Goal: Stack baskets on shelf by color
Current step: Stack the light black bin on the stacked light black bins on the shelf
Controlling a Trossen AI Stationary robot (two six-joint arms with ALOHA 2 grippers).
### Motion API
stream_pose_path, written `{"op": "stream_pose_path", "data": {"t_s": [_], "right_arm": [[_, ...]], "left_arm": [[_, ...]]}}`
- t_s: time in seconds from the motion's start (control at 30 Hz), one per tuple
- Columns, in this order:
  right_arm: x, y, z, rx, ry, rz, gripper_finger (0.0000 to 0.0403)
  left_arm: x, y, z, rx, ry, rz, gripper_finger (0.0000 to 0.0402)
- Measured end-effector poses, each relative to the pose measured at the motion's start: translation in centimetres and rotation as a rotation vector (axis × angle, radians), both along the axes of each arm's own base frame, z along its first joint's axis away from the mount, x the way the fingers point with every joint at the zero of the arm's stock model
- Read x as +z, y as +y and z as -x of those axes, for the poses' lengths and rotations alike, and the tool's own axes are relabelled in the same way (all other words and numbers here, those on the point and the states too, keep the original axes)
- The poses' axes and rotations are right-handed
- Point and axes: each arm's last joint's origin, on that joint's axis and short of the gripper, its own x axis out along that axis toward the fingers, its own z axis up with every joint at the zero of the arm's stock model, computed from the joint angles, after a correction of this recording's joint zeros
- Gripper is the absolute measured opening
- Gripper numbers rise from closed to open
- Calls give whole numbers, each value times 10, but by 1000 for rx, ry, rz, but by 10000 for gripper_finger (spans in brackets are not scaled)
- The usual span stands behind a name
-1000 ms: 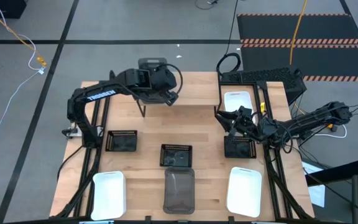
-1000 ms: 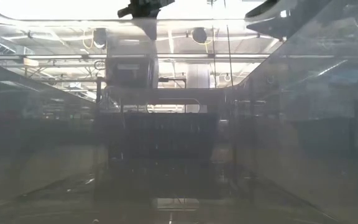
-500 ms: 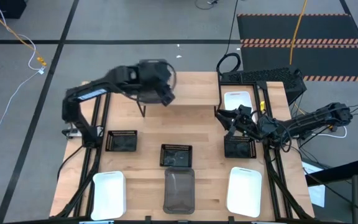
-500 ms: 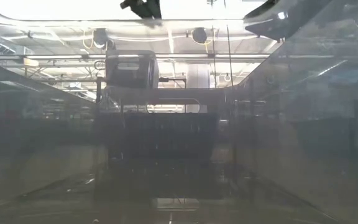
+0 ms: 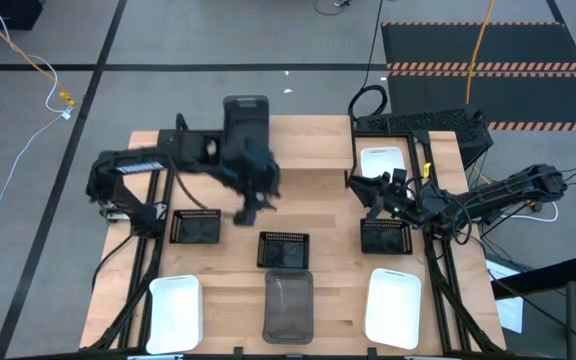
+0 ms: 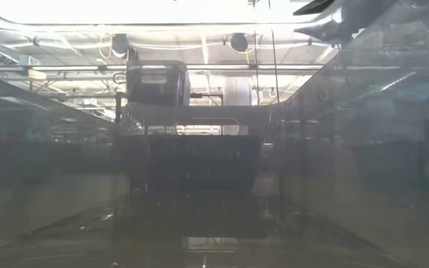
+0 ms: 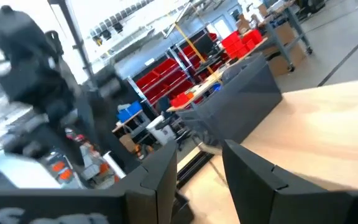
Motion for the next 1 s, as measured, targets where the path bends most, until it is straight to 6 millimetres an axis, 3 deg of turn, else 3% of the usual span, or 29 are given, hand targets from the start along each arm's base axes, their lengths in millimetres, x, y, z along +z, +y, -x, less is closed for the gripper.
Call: {"op": "stream_pose_path", "data": {"t_s": [0.17, 0.33, 0.5, 0.67, 0.83, 1.0], "right_arm": [[-2, 6, 0, 33, 13, -4, 123], [-7, 9, 0, 48, 90, 41, 123], [-16, 12, -1, 176, 165, 27, 123], [-25, 18, -2, 365, 249, 36, 123], [-30, 24, 0, 400, 302, 39, 123], [-32, 30, 2, 431, 321, 43, 123]], "left_arm": [[-35, -49, -13, -51, 11, 69, 151], [-45, -109, -3, 19, 28, 102, 178], [-53, -182, 8, 56, -126, 173, 215], [-90, -258, 4, -8, -240, 236, 237], [-136, -291, -10, 113, -211, 253, 239], [-157, -295, -45, 155, -281, 296, 239]]}}
